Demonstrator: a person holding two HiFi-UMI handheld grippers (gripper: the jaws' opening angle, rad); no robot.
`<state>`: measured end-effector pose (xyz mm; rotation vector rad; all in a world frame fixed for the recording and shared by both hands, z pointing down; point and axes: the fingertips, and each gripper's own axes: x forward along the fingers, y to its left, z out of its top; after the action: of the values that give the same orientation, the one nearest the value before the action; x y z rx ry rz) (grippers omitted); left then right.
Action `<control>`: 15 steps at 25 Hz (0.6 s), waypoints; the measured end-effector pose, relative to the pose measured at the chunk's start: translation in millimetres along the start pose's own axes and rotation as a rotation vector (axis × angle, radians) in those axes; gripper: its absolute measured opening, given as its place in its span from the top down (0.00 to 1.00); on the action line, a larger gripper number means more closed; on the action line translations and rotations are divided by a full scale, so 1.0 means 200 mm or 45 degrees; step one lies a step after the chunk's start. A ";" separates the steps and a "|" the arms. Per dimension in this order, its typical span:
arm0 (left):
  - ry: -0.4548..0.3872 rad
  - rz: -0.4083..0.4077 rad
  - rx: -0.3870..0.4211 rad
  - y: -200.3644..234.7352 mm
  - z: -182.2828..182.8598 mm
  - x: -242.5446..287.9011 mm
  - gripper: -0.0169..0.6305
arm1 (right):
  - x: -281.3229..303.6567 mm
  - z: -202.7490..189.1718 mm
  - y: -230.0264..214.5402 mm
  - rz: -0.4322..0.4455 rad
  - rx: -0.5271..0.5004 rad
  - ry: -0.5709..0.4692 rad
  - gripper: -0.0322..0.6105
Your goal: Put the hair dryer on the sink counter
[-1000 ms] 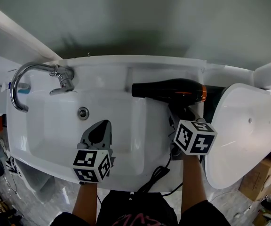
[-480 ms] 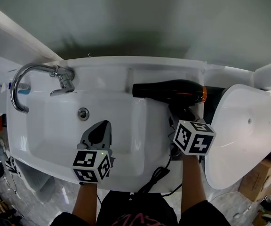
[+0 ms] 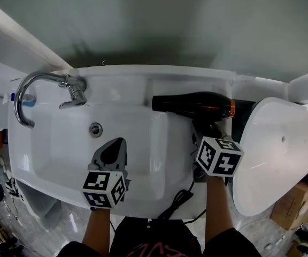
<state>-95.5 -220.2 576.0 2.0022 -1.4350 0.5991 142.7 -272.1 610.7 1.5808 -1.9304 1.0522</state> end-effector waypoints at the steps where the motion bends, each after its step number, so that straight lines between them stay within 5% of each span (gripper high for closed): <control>1: -0.001 0.000 0.000 0.00 0.00 0.00 0.96 | 0.00 0.00 0.00 -0.002 0.000 0.002 0.68; 15: -0.003 0.005 -0.006 0.00 0.00 -0.03 0.96 | 0.01 0.00 0.02 0.009 0.000 0.030 0.65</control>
<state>-97.0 -216.0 573.2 1.9978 -1.4403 0.5949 139.2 -272.7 610.6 1.5558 -1.9222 1.0688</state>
